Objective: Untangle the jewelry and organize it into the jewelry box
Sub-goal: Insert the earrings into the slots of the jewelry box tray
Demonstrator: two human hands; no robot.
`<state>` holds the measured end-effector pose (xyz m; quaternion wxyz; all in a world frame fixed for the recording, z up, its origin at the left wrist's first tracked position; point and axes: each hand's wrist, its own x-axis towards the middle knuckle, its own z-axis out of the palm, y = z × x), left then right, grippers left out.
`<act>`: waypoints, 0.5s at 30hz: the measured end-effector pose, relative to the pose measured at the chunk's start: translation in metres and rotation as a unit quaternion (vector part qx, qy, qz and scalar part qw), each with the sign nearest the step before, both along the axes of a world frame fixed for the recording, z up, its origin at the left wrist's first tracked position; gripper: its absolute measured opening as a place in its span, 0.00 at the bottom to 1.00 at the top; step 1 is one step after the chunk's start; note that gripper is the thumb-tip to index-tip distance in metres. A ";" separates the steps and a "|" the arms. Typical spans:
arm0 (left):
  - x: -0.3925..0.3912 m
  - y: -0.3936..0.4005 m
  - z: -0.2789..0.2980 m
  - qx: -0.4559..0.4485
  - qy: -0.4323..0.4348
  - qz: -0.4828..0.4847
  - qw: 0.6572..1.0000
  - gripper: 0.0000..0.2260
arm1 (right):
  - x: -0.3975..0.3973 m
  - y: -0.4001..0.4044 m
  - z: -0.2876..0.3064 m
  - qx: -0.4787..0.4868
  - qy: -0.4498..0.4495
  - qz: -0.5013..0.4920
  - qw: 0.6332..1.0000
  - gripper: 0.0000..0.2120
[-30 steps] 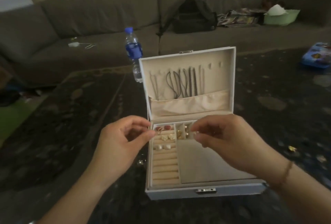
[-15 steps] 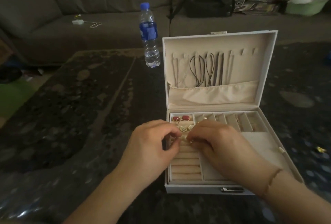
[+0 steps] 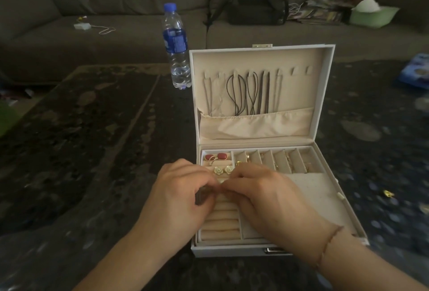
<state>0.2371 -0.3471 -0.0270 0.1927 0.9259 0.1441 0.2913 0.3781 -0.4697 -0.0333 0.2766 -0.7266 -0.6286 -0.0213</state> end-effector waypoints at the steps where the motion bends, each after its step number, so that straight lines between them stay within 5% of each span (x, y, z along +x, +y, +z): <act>1: 0.000 -0.001 0.000 -0.003 -0.002 0.003 1.000 0.05 | 0.000 0.000 -0.001 -0.001 0.005 -0.001 1.000 0.11; 7: 0.001 -0.005 0.004 -0.038 -0.001 0.011 0.999 0.16 | -0.001 0.000 -0.003 0.008 0.076 -0.027 0.997 0.06; 15: 0.003 -0.008 0.005 -0.090 0.043 0.035 0.994 0.17 | 0.002 -0.001 0.002 -0.008 0.089 -0.032 0.996 0.06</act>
